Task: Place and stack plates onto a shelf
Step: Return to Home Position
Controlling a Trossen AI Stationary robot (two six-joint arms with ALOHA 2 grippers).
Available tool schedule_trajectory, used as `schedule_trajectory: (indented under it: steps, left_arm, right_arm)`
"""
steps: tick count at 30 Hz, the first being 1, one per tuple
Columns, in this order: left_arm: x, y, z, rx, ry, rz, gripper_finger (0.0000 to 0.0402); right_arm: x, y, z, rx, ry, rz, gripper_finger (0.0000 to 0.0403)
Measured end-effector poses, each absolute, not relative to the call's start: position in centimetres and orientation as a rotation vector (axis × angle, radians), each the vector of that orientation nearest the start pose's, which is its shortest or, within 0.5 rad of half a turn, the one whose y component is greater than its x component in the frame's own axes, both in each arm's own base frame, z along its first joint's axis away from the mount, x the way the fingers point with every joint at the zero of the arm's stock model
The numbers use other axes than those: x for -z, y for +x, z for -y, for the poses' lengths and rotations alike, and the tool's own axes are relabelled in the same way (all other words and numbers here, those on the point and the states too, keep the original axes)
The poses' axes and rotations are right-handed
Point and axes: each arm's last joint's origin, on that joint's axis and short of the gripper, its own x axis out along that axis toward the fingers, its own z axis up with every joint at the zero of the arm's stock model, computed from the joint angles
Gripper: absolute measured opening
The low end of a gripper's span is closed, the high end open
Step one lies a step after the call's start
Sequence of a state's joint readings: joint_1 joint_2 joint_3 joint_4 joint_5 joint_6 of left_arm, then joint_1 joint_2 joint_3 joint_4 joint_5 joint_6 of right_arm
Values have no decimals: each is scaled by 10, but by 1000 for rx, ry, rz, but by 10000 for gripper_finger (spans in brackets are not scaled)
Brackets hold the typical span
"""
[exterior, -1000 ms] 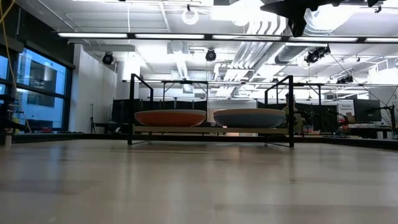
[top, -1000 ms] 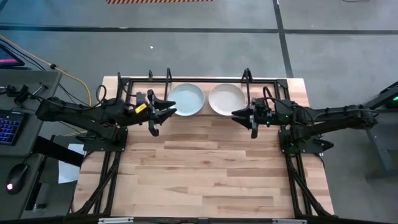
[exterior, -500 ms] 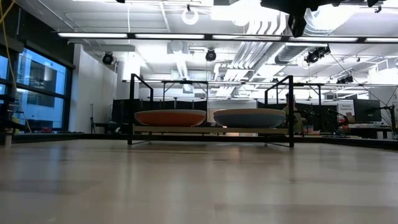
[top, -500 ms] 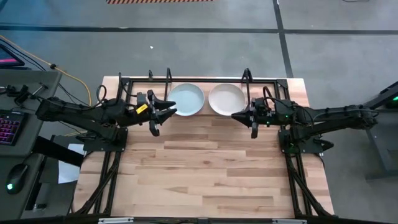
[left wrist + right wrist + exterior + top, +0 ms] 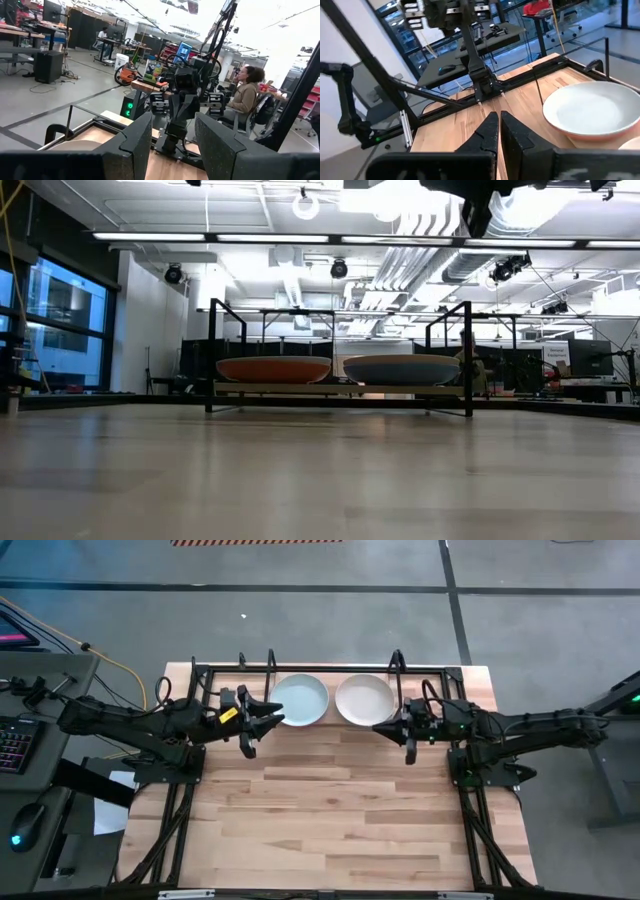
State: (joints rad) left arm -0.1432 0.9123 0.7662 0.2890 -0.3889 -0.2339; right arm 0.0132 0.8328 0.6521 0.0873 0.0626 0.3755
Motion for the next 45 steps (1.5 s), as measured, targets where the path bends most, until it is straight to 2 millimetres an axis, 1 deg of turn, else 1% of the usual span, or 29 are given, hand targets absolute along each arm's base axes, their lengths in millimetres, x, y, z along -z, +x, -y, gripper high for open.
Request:
schedule_trajectory:
  steps: [2, 6, 8, 11, 14, 17, 19, 20, 22, 27, 30, 33, 38, 41, 45]
  left_arm:
    - [-349, 203, 18, -226, -289, 169, 137]
    - [-351, 199, 19, -175, -359, 172, 137]
    - [-353, 195, 19, -156, -358, 171, 136]
    - [-352, 186, 17, -170, -306, 122, 126]
    - [-350, 173, 14, -246, -256, 78, 99]
    - [-348, 166, 11, -322, -218, 47, 54]
    - [-345, 165, 10, -338, -196, 36, 19]
    - [-342, 165, 10, -336, -195, 45, 10]
    - [-328, 165, 10, -334, -205, 67, 8]
    - [-279, 164, 9, -289, -263, 178, 1]
    - [-257, 157, 2, -266, -277, 241, 1]
    - [-245, 149, -9, -255, -292, 264, 1]
    - [-232, 135, -24, -274, -372, 299, 0]
    - [-225, 131, -26, -279, -436, 308, 0]
    - [-210, 130, -21, -266, -471, 267, 0]
  right_arm:
    - [-310, 189, -1, 50, 322, -69, 0]
    - [-333, 180, -1, 54, 208, -14, 0]
    - [-340, 175, -1, 59, 193, -28, 0]
    - [-347, 169, 0, 64, 190, -49, 0]
    - [-348, 167, 0, 67, 202, -73, 0]
    - [-346, 166, 0, 70, 227, -92, 0]
    - [-345, 167, 0, 72, 235, -98, 0]
    - [-345, 167, 0, 72, 238, -100, 0]
    - [-345, 167, 0, 72, 240, -101, 0]
    - [-345, 166, 0, 72, 241, -99, 0]
    - [-345, 166, 0, 72, 241, -99, 0]
    - [-345, 166, 0, 69, 241, -100, 0]
    - [-344, 166, -1, 54, 268, -109, 0]
    - [-344, 166, -1, 56, 288, -113, 0]
    - [-343, 163, -1, 58, 294, -125, 0]
